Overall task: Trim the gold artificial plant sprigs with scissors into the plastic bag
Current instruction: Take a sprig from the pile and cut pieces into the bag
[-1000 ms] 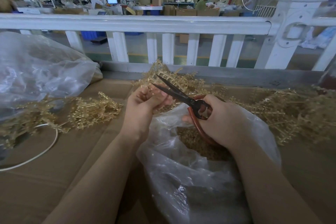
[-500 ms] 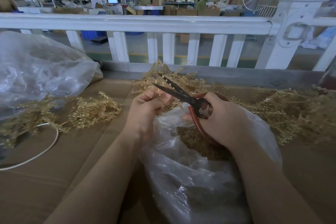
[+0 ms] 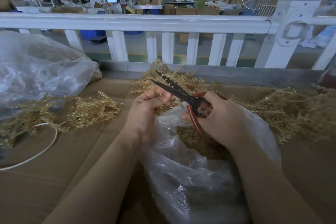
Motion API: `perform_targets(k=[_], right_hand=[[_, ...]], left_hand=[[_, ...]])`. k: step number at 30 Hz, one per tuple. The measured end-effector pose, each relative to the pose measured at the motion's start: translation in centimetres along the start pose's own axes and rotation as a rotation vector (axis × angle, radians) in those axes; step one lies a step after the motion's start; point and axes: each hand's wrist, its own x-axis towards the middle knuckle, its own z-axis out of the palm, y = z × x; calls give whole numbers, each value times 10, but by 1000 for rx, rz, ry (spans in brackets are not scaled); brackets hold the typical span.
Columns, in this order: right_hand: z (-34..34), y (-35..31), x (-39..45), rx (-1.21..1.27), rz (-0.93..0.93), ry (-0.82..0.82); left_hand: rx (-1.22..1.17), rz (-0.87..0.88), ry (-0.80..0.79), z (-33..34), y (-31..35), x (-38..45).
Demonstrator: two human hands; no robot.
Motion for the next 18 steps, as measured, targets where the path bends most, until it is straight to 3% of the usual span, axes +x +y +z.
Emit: perform_targets(k=[18], right_hand=[[0,2,-2,98,23,-28]], left_hand=[[111,63,-13,-4,0,1]])
